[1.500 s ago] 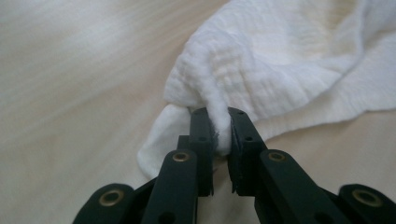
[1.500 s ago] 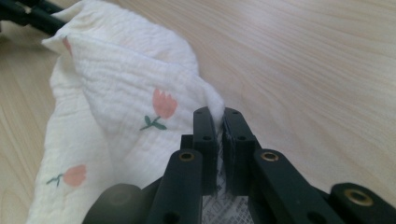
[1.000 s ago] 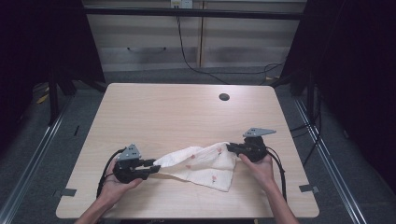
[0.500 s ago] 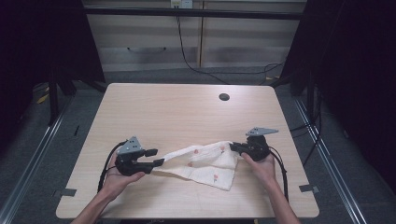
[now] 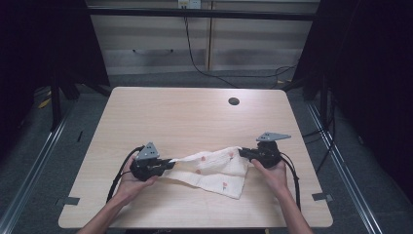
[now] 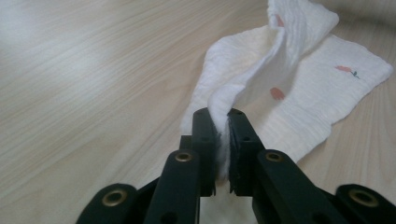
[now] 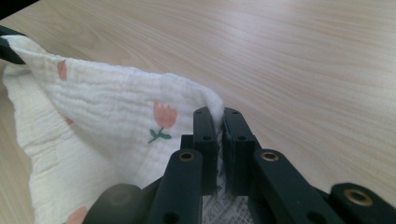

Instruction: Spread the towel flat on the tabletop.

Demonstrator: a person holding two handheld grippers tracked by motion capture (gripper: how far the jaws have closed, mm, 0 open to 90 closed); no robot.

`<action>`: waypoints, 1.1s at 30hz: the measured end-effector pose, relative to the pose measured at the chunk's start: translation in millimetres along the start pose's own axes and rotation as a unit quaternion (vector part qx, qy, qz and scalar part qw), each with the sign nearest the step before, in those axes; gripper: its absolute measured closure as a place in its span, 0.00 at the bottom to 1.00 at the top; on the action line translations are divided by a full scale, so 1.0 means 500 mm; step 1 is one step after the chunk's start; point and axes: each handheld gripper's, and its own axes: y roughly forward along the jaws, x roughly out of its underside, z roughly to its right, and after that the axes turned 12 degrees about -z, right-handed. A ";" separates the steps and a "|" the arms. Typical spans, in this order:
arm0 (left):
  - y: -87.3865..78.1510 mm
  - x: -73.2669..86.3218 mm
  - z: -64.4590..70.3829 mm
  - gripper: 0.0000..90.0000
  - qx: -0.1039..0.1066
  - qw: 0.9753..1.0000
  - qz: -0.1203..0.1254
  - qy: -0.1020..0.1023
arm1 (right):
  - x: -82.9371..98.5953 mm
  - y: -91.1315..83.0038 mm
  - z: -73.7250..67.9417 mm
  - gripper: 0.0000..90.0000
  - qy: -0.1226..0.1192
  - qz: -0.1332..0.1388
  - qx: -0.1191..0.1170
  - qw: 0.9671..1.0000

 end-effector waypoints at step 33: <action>-0.219 -0.096 -0.002 0.94 0.007 0.989 0.150 -0.004 | -0.112 -0.184 -0.059 0.96 -0.056 0.142 -0.009 0.988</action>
